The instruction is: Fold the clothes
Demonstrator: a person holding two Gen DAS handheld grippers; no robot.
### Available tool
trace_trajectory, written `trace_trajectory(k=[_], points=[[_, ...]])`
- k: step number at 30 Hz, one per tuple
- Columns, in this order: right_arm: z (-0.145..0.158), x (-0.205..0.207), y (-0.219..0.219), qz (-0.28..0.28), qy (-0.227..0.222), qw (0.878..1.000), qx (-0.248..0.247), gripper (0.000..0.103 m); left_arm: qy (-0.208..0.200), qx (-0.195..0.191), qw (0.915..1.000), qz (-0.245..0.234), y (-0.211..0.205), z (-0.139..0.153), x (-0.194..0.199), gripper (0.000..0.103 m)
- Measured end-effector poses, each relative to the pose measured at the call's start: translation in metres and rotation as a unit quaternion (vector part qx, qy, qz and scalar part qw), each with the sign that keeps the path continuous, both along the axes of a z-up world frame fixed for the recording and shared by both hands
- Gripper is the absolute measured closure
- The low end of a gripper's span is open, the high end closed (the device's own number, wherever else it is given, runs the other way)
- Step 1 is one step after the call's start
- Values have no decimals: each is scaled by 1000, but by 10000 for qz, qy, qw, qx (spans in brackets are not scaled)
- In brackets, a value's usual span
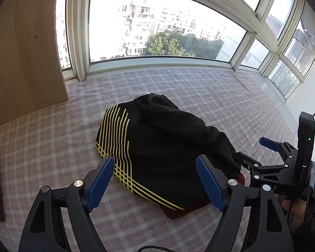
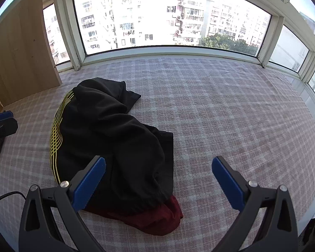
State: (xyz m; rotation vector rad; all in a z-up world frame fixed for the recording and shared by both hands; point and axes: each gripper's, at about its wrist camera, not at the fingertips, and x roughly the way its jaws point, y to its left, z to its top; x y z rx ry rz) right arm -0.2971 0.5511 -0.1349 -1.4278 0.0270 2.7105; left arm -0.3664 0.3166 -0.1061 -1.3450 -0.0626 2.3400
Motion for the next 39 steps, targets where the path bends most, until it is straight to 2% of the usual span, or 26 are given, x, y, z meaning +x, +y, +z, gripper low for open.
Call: trace_trajectory(k=[3, 8, 15, 17, 18, 19, 20, 21, 22, 23, 25, 27, 32, 39], points=[[-10, -8, 11, 100, -143, 9998, -72, 0, -276, 137, 9995, -61, 16, -14, -29, 24], [-21, -26, 20, 244, -288, 9983, -455, 0, -760, 34, 9970, -157, 46, -41, -62, 24], [-43, -43, 13, 463, -630, 9945, -703, 0, -1136, 18, 9935, -40, 63, -65, -91, 24], [-46, -44, 14, 485, -642, 9932, -840, 1, -1289, 180, 9915, -21, 62, -72, -96, 29], [-47, -44, 14, 520, -624, 9921, -953, 2, -1320, 267, 9909, -34, 62, -73, -97, 34], [-48, -43, 15, 563, -607, 9906, -1087, 11, -1293, 314, 9911, -60, 62, -73, -96, 47], [-49, -43, 16, 584, -606, 9891, -1206, 19, -1229, 302, 9919, -91, 62, -72, -94, 56], [-51, -44, 16, 598, -640, 9874, -1315, 39, -1164, 267, 9928, -127, 63, -71, -93, 69], [-53, -45, 16, 617, -691, 9854, -1426, 64, -1118, 266, 9932, -164, 64, -71, -92, 75], [-54, -45, 17, 633, -714, 9837, -1524, 83, -1087, 322, 9933, -204, 64, -69, -91, 79], [-56, -45, 17, 659, -721, 9806, -1700, 91, -1043, 495, 9929, -277, 63, -66, -90, 92], [-51, -41, 16, 679, -607, 9798, -1781, 95, -993, 630, 9925, -321, 61, -60, -90, 95], [-16, -28, 25, 650, -165, 9733, -2197, 97, -671, 939, 9927, -337, 44, -32, -83, 96], [53, -9, -6, 1115, 325, 9687, -2194, 97, 184, 1219, 9923, -65, -9, 36, -49, 96]])
